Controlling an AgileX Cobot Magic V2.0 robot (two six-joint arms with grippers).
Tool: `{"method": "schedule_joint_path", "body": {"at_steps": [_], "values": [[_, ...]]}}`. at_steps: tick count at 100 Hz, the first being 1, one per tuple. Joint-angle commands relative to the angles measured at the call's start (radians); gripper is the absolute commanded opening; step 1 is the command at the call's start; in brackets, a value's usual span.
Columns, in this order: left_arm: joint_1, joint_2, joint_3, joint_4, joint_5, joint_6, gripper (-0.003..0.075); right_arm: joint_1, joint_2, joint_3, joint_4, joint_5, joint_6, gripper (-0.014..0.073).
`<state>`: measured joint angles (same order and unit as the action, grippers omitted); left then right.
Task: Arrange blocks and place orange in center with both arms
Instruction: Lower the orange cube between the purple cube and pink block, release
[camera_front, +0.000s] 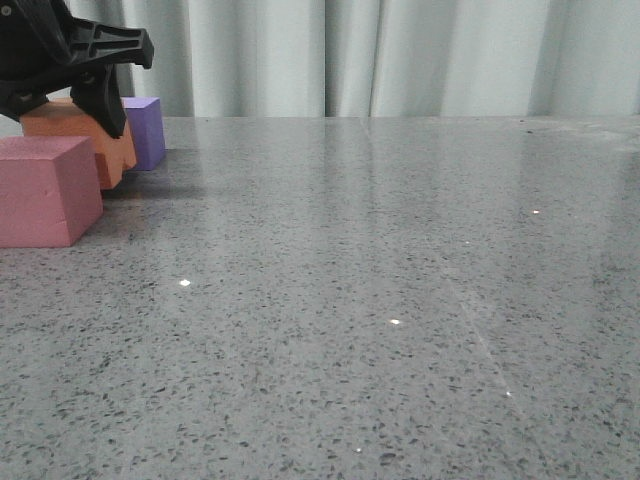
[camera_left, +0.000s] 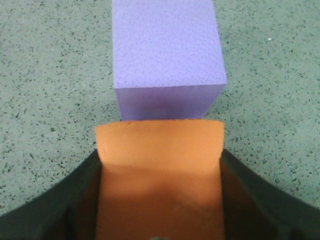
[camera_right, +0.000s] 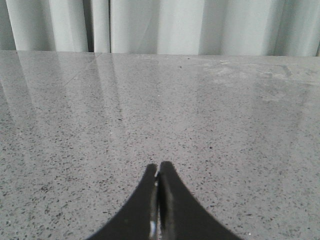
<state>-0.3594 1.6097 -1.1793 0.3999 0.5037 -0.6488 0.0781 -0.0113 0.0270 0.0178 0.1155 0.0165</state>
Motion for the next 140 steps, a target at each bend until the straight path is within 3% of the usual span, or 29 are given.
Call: {"method": "schedule_joint_path", "body": {"at_steps": [1, 17, 41, 58, 65, 113, 140], "values": [[0.001, -0.036, -0.026, -0.003, -0.046, 0.014, 0.0214, -0.006, -0.019, -0.013, 0.001, -0.083, -0.010, -0.0067], [0.001, -0.036, -0.026, -0.038, -0.048, 0.058, 0.0297, -0.006, -0.019, -0.013, 0.001, -0.083, -0.010, -0.0067], [0.001, -0.020, -0.026, -0.056, -0.048, 0.076, 0.0326, -0.006, -0.019, -0.013, 0.001, -0.083, -0.010, -0.0067], [0.001, -0.004, -0.026, -0.085, -0.042, 0.078, 0.0542, -0.006, -0.019, -0.013, 0.001, -0.083, -0.010, -0.0067], [0.001, -0.004, -0.026, -0.096, -0.037, 0.098, 0.0591, -0.006, -0.019, -0.013, 0.001, -0.083, -0.010, -0.0067], [0.001, -0.064, -0.041, -0.108, -0.010, 0.129, 0.0591, -0.006, -0.019, -0.013, 0.001, -0.083, -0.010, -0.0067], [0.001, -0.209, -0.077, -0.101, 0.097, 0.171, 0.0589, -0.006, -0.019, -0.013, 0.001, -0.083, -0.010, -0.0067]]}}
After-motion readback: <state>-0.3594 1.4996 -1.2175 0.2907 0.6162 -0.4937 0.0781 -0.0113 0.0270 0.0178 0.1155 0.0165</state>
